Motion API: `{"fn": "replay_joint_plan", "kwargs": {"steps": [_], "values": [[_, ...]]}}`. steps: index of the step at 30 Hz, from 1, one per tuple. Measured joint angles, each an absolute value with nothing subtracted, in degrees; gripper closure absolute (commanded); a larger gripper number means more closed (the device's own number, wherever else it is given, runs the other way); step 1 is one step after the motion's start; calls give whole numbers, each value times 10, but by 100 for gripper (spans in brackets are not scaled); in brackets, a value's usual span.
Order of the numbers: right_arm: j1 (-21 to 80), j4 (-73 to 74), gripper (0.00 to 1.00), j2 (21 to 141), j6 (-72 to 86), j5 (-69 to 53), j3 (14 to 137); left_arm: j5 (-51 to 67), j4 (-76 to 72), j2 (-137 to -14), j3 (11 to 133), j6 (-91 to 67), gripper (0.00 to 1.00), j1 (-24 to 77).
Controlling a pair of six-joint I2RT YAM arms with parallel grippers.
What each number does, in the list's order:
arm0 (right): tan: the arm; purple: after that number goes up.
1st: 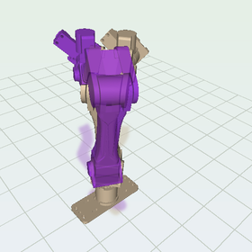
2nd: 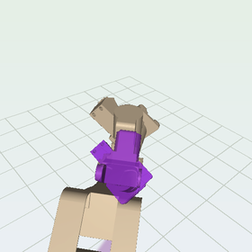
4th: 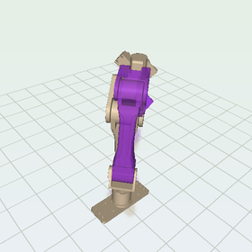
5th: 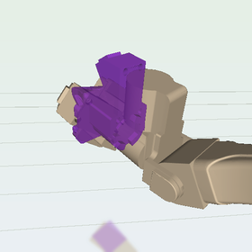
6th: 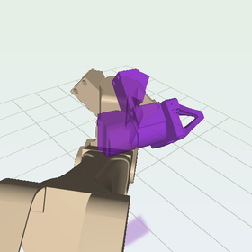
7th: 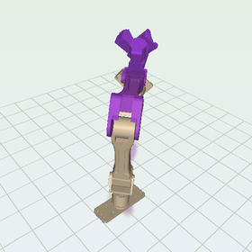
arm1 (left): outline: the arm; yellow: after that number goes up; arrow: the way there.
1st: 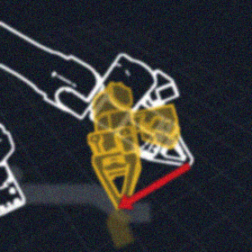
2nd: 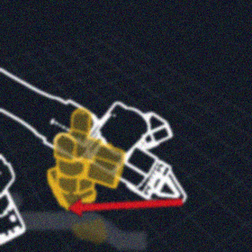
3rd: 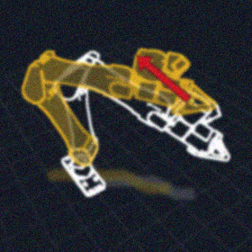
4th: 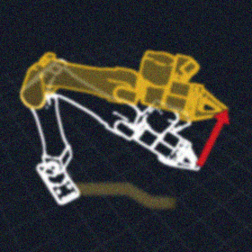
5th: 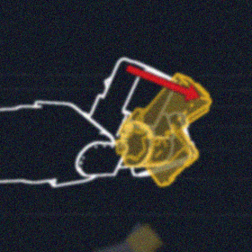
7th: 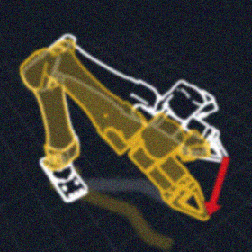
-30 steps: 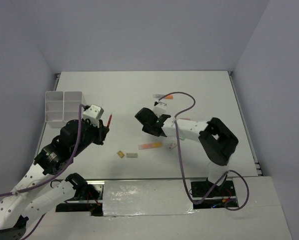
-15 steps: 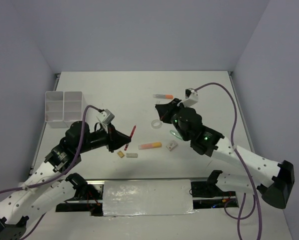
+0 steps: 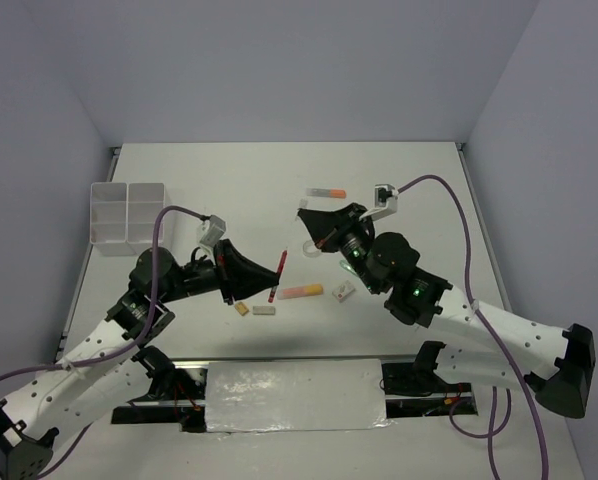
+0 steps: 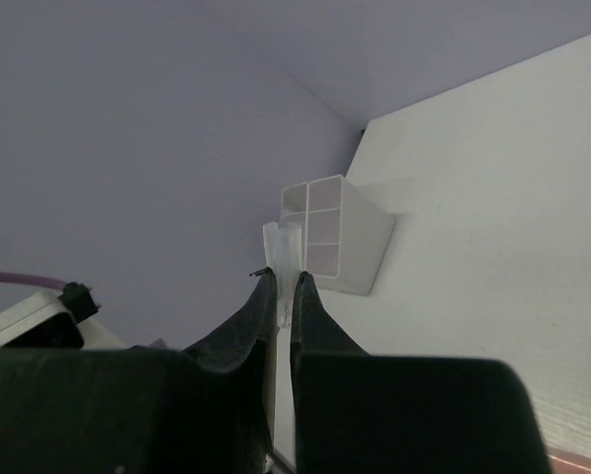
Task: Sort the stationery into containers
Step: Close the pen cap on the pen.
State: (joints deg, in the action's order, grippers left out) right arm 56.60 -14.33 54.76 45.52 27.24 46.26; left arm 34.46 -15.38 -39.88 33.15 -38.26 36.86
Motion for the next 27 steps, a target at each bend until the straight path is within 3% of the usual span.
{"fn": "replay_joint_plan", "kwargs": {"steps": [27], "values": [[665, -206, 100, 557, 417, 298, 463, 312, -195, -392, 314, -404, 100, 371]]}}
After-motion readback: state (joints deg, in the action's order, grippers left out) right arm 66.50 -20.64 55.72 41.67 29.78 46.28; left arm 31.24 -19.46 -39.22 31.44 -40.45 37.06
